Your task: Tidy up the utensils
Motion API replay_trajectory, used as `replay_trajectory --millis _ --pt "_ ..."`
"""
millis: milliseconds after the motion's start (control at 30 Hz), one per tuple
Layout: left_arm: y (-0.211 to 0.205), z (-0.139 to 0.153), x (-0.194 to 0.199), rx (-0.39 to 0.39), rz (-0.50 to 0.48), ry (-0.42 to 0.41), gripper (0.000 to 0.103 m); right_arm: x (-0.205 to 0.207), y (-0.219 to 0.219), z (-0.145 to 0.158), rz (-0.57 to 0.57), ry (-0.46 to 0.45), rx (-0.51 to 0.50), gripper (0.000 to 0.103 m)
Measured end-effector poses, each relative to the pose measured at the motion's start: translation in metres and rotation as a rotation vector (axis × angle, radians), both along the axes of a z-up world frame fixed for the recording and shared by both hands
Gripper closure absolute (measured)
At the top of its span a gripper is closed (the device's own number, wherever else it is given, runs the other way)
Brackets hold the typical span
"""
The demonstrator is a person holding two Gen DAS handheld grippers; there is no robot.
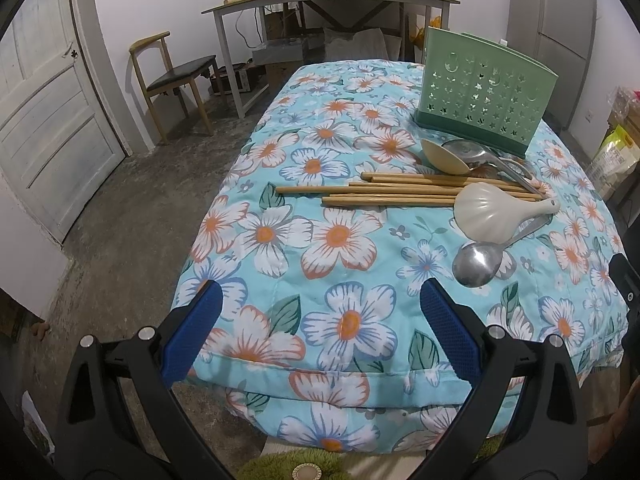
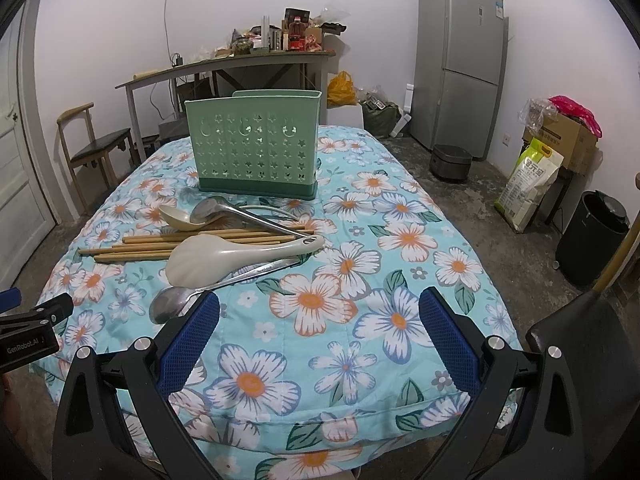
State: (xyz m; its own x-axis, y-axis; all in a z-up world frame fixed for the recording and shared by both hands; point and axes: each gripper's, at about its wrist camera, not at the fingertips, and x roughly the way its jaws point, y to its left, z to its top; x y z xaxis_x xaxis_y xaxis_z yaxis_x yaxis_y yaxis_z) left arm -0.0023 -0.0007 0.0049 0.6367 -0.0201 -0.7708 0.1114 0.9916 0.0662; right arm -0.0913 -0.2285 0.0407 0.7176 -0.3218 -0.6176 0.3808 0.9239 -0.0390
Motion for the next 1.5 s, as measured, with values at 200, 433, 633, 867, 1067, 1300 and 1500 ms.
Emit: replay_trajectory --millis 200,433,633,867,1067,1300,1500 --pt "0.001 0.0 -0.002 0.002 0.002 0.005 0.007 0.002 0.007 0.004 0.001 -0.001 0.001 0.006" --pt "-0.005 -0.007 0.003 -0.001 -0.019 0.026 0.007 0.007 0.004 0.003 0.003 0.009 0.017 0.006" --pt "-0.018 -0.016 0.009 -0.054 -0.111 0.016 0.007 0.014 -0.007 -0.009 0.002 -0.008 0.018 0.006" --pt "-0.025 -0.015 0.019 -0.313 -0.242 0.039 0.007 0.026 -0.017 -0.02 0.043 -0.023 0.012 0.006" --pt "-0.035 -0.017 0.024 -0.331 -0.263 -0.008 0.007 0.036 -0.032 -0.03 0.069 -0.023 0.087 0.006" --pt "-0.062 -0.037 0.021 -0.096 -0.412 -0.024 0.007 0.049 -0.046 -0.041 0.072 0.014 0.167 0.006" --pt "-0.078 -0.046 0.016 0.047 -0.504 -0.041 0.034 0.058 -0.055 -0.05 0.068 0.036 0.207 0.006"
